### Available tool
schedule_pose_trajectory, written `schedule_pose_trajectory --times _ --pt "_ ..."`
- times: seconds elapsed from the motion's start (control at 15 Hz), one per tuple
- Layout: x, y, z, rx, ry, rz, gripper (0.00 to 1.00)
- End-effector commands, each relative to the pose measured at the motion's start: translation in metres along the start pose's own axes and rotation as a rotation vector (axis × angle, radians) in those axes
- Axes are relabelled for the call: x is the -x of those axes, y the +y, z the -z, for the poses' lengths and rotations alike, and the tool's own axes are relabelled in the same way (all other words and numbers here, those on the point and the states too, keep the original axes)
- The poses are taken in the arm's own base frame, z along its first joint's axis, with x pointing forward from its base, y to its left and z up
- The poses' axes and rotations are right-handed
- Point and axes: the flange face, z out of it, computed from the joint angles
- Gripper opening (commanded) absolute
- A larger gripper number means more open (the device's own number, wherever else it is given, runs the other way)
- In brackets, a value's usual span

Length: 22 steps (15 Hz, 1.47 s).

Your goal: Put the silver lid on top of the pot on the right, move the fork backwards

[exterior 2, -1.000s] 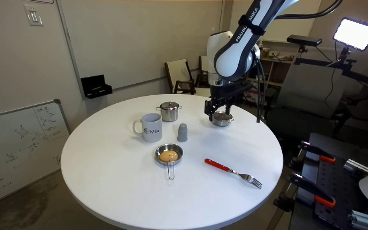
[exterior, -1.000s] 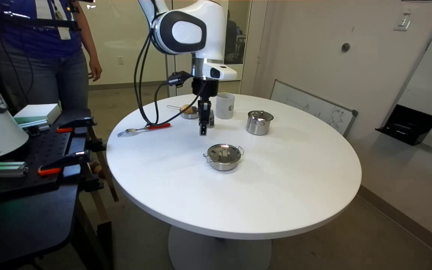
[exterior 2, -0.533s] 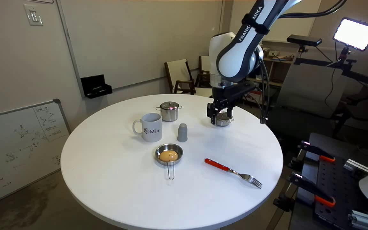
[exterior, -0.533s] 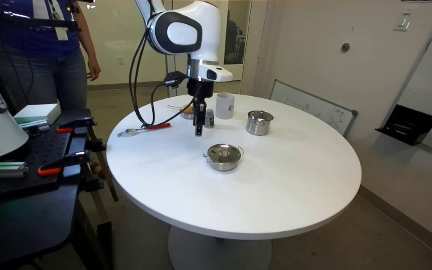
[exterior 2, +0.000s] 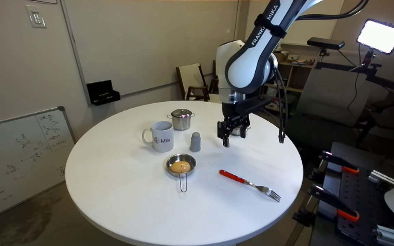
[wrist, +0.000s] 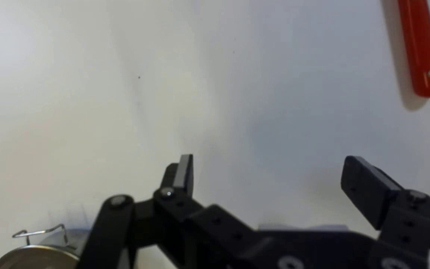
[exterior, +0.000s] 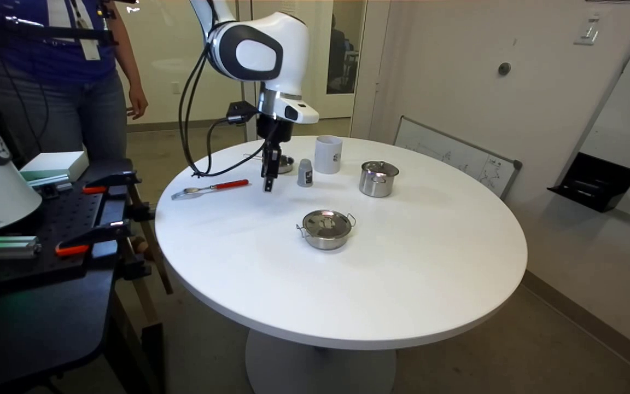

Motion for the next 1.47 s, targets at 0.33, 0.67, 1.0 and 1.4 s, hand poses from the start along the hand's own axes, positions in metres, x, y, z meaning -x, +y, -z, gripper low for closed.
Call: schedule_pose_trajectory --times 0.33,0.67,1.0,1.4 --pt "0.037 -0.046 -0.007 -0.125 -0.114 0.173 1.00" --pt "0.039 -0.061 -0.013 -0.129 -0.133 0.218 1.00" --pt "0.040 -0.069 -0.016 -0.131 -0.135 0.237 1.00" --pt "0.043 -0.090 -0.029 -0.125 -0.131 0.266 1.00"
